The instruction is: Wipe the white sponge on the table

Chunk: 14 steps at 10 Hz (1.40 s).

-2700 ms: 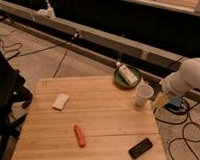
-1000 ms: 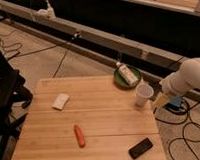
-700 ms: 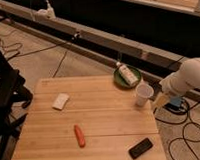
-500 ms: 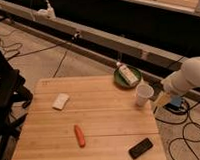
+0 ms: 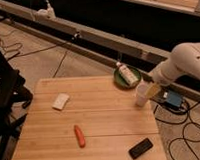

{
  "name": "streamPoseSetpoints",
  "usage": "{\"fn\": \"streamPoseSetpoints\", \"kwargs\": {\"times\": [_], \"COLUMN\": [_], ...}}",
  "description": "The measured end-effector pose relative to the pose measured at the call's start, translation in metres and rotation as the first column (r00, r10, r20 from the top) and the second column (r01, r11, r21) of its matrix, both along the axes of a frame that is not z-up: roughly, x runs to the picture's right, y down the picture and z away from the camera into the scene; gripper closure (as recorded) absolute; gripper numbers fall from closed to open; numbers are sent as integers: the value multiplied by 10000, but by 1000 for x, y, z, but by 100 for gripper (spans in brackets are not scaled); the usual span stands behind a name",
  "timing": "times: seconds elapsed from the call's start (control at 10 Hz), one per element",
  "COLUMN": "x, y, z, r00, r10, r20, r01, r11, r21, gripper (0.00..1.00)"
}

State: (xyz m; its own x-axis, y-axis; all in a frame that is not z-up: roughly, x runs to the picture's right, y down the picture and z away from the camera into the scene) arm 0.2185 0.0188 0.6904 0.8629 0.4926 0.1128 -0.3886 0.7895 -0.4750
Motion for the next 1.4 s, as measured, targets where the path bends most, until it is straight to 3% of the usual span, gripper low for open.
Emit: {"fn": "streamPoseSetpoints", "kwargs": {"times": [0.2, 0.3, 0.4, 0.5, 0.6, 0.7, 0.8, 0.9, 1.2, 1.4], "x": [-62, -92, -122, -141, -167, -183, -190, -192, -192, -188], "y": [-6, -11, -13, -14, -15, -16, -13, -8, -7, -11], "z": [6, 9, 11, 11, 11, 13, 15, 16, 17, 19], "r00": [9881, 9723, 9479, 9287, 8995, 8827, 8738, 8693, 8685, 8774], "r10": [-31, 53, 181, 210, 193, 96, -87, -396, -459, -429], "r20": [1536, 2335, 3180, 3702, 4364, 4699, 4862, 4928, 4935, 4778], "r01": [72, 16, -46, -29, 7, 41, 157, 380, 426, 339], "r11": [9996, 9996, 9991, 9988, 9990, 9996, 9998, 9992, 9989, 9990], "r21": [-265, -293, -432, -492, -456, -281, -103, 131, 181, 275], "gripper": [25, 25, 25, 25, 25, 25, 25, 25, 25, 25]}}
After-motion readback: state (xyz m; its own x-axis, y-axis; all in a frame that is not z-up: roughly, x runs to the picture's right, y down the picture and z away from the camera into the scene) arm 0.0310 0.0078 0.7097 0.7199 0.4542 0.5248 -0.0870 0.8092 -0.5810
